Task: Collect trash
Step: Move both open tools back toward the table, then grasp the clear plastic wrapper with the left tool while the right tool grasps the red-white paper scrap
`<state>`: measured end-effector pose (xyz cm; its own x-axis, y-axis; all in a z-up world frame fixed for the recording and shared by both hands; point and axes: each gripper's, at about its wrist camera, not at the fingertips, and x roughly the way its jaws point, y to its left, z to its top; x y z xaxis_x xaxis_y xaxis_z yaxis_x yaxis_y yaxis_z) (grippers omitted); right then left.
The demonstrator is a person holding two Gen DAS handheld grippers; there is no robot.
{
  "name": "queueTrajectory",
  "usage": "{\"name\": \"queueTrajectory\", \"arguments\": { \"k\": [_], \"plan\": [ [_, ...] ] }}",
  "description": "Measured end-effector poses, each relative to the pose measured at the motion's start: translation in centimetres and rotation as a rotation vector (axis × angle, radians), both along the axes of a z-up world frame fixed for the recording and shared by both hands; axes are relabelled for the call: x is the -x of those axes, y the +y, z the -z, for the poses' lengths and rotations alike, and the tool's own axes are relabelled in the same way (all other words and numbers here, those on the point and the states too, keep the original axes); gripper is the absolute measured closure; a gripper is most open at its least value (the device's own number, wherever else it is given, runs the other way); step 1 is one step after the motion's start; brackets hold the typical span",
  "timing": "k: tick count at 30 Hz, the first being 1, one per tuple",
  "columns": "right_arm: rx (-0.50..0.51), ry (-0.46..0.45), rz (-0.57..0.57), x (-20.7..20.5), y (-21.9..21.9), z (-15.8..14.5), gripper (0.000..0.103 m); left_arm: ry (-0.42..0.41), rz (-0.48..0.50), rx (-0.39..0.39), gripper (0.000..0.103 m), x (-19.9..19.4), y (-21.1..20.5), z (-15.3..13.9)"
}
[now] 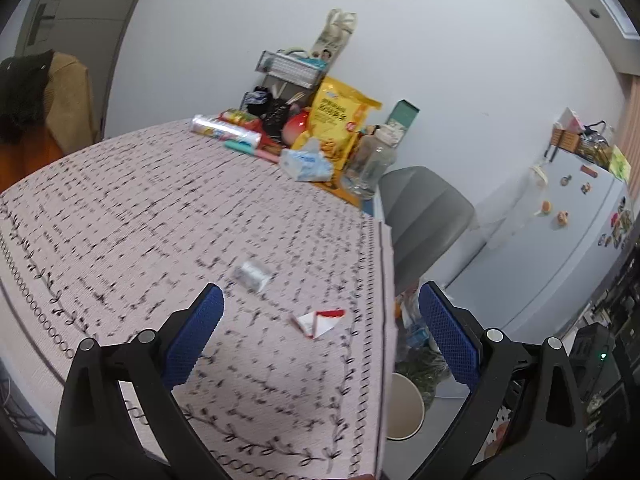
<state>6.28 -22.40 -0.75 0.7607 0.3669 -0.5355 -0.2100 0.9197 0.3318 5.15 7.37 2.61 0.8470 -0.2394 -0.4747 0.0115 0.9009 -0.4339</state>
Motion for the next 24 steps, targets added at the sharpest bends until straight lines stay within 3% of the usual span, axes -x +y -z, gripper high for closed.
{"name": "queueTrajectory", "arguments": {
  "k": [8, 12, 19, 24],
  "plan": [
    [0.052, 0.035, -0.099, -2.0, 4.6, 1.5, 0.008, 0.028, -0.061, 0.000, 0.006, 0.2, 4.5, 3.2],
    [0.077, 0.083, -0.122, -3.6, 6.4, 2.8, 0.013, 0.066, -0.092, 0.013, 0.007, -0.6, 7.0, 5.1],
    [0.081, 0.159, -0.150, -6.6, 7.8, 4.7, 0.025, 0.136, -0.047, 0.008, 0.012, -4.4, 7.7, 7.8],
    [0.085, 0.178, -0.157, -8.2, 8.1, 5.6, 0.026, 0.174, 0.015, -0.005, 0.016, -7.6, 6.3, 9.2]
  ]
}}
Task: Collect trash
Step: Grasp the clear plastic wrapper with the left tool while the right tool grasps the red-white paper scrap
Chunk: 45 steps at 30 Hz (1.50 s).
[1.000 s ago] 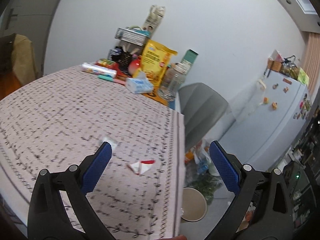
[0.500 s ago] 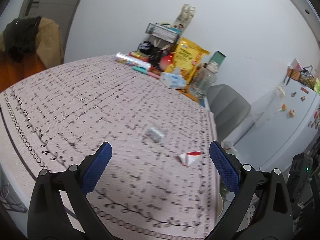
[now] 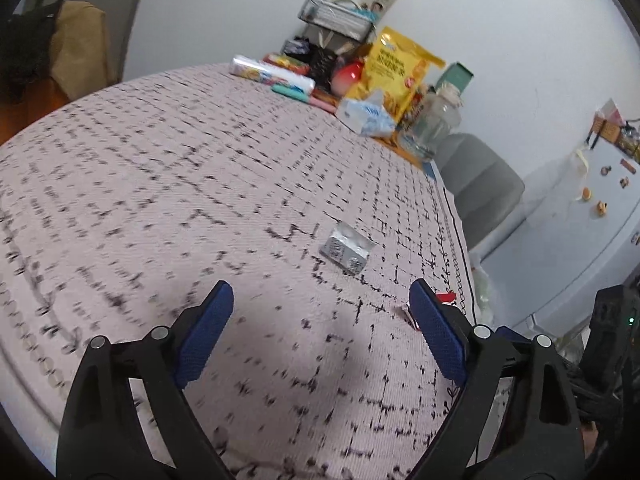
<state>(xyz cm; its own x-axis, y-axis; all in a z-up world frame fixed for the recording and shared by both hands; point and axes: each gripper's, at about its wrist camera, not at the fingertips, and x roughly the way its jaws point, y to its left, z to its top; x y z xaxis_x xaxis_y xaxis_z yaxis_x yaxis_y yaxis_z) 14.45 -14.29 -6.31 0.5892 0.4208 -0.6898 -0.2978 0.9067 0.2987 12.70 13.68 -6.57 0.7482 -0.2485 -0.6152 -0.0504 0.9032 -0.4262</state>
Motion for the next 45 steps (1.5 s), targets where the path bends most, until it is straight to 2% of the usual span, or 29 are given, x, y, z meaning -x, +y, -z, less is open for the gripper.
{"name": "queueTrajectory", "arguments": {
  "k": [3, 5, 11, 14, 16, 18, 19, 20, 21, 26, 31, 37, 39, 40, 41, 42, 44, 45],
  "plan": [
    [0.001, 0.012, 0.005, -0.9, -0.1, 0.4, 0.027, 0.024, 0.034, -0.008, 0.017, -2.2, -1.1, 0.7],
    [0.005, 0.021, 0.006, -1.5, -0.2, 0.7, 0.031, 0.036, 0.056, -0.014, 0.018, -3.3, -1.6, 1.0],
    [-0.014, 0.044, 0.009, -2.9, -0.3, 1.2, 0.031, 0.079, 0.085, -0.092, 0.023, -6.9, -3.7, 2.2],
    [-0.013, 0.040, 0.005, -3.1, -0.1, 1.2, 0.031, 0.101, 0.078, -0.133, 0.029, -7.9, -4.3, 2.9],
    [-0.010, 0.040, 0.002, -3.1, 0.0, 1.3, 0.026, 0.103, 0.072, -0.163, 0.037, -8.0, -4.5, 3.1],
    [-0.004, 0.035, -0.005, -3.1, 0.2, 1.3, 0.023, 0.112, 0.080, -0.171, 0.069, -8.1, -4.5, 3.1],
    [0.003, 0.034, -0.006, -3.1, 0.4, 1.4, 0.020, 0.118, 0.073, -0.190, 0.076, -8.0, -4.4, 3.1],
    [0.011, 0.033, -0.009, -3.1, 0.6, 1.4, 0.018, 0.123, 0.070, -0.192, 0.090, -7.9, -4.3, 3.1],
    [0.016, 0.032, -0.013, -3.1, 0.8, 1.4, 0.017, 0.130, 0.067, -0.177, 0.096, -7.7, -3.9, 3.2],
    [0.057, 0.012, -0.044, -3.1, 2.8, 1.3, 0.008, 0.105, 0.031, -0.146, 0.098, -5.7, -2.1, 2.4],
    [0.109, 0.019, -0.079, -3.3, 5.4, 1.8, 0.008, 0.071, -0.001, -0.095, 0.098, -3.9, 0.2, 1.7],
    [0.167, 0.005, -0.068, -3.8, 7.8, 2.4, 0.008, 0.044, -0.004, -0.053, 0.099, -2.2, 1.9, 1.6],
    [0.179, 0.004, -0.062, -4.1, 8.1, 2.6, 0.015, 0.035, 0.001, -0.042, 0.099, -2.0, 2.0, 1.5],
    [0.187, 0.009, -0.060, -4.3, 8.2, 2.7, 0.025, 0.030, 0.004, -0.040, 0.099, -1.9, 1.9, 1.4],
    [0.188, 0.018, -0.058, -4.6, 8.2, 3.0, 0.044, 0.025, 0.006, -0.040, 0.099, -1.9, 1.8, 1.3],
    [0.186, 0.028, -0.056, -4.7, 8.2, 3.1, 0.056, 0.021, 0.009, -0.040, 0.099, -1.8, 1.7, 1.2],
    [0.155, 0.023, -0.045, -4.7, 7.5, 2.8, 0.077, 0.013, 0.012, -0.041, 0.099, -1.6, 1.4, 0.9],
    [0.155, 0.016, -0.041, -4.6, 7.4, 2.6, 0.079, 0.011, 0.013, -0.042, 0.099, -1.5, 1.2, 0.8]
  ]
}}
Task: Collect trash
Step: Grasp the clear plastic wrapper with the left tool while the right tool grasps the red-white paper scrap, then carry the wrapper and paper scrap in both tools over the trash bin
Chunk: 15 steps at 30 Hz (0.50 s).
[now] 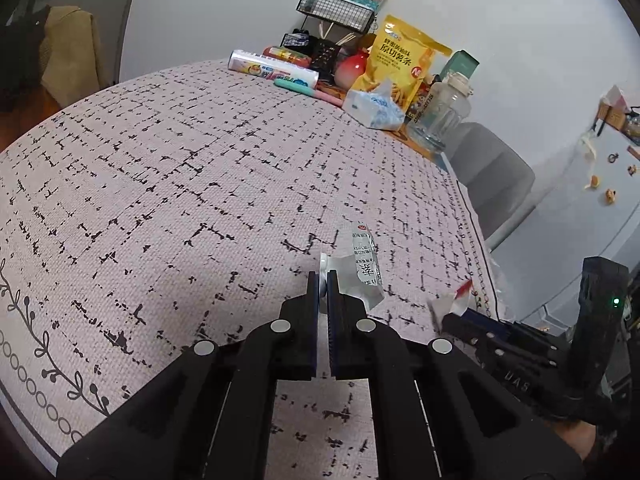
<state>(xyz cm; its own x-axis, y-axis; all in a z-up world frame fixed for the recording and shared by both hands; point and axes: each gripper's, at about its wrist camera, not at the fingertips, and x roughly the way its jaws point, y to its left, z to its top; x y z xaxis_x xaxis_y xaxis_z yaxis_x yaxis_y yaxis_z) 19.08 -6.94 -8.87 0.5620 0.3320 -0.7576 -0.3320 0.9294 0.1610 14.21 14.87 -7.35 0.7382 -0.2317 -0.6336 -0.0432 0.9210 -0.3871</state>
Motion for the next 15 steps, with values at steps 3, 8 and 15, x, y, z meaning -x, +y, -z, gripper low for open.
{"name": "queueTrajectory", "arguments": {
  "k": [3, 8, 15],
  "plan": [
    [-0.021, -0.021, 0.001, 0.5, -1.1, -0.7, 0.088, -0.005, 0.007, -0.005, 0.099, -0.1, -1.0, -0.4],
    [-0.067, -0.045, 0.010, 1.2, -3.5, -1.5, 0.090, -0.013, 0.031, -0.021, 0.098, -0.5, -3.6, -1.2],
    [-0.133, -0.075, 0.028, 2.3, -8.1, -2.7, 0.090, -0.020, 0.084, -0.061, 0.098, -1.5, -8.3, -2.2]
  ]
}}
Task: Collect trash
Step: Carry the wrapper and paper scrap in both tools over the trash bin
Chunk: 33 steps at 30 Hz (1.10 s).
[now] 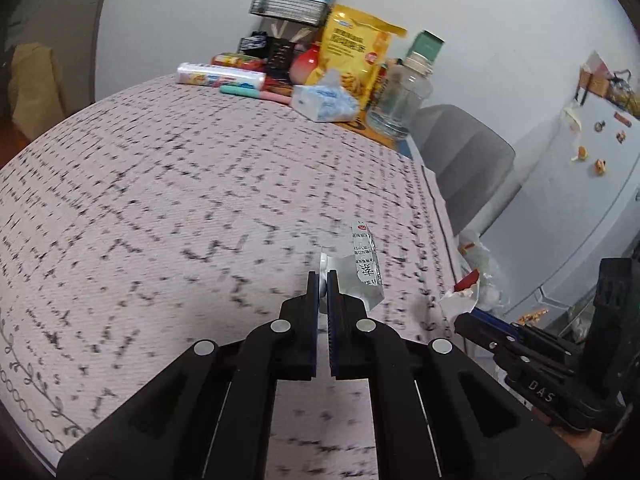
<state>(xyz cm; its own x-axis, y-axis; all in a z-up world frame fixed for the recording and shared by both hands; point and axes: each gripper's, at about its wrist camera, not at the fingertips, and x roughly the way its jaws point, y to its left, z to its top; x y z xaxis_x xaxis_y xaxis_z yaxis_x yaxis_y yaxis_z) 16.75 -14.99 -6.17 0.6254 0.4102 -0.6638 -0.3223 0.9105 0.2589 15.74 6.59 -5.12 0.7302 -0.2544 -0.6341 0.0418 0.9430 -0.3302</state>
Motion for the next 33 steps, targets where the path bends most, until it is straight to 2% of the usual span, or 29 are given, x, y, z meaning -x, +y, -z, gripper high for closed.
{"name": "queueTrajectory", "arguments": {
  "k": [8, 16, 22, 33],
  "plan": [
    [-0.038, -0.030, 0.074, 0.9, -6.1, -1.1, 0.090, -0.010, 0.087, -0.040, 0.098, -1.2, -6.3, -1.0],
    [-0.041, -0.024, 0.193, 1.7, -13.8, -0.3, 0.090, 0.018, 0.214, -0.050, 0.098, -3.0, -14.4, -0.8],
    [-0.042, 0.012, 0.300, 2.4, -19.9, 2.1, 0.090, 0.066, 0.291, -0.074, 0.098, -5.0, -20.8, 0.8],
    [-0.044, 0.140, 0.467, 2.3, -28.7, 9.5, 0.090, 0.168, 0.423, -0.137, 0.098, -7.1, -30.9, 5.1]
  ]
}}
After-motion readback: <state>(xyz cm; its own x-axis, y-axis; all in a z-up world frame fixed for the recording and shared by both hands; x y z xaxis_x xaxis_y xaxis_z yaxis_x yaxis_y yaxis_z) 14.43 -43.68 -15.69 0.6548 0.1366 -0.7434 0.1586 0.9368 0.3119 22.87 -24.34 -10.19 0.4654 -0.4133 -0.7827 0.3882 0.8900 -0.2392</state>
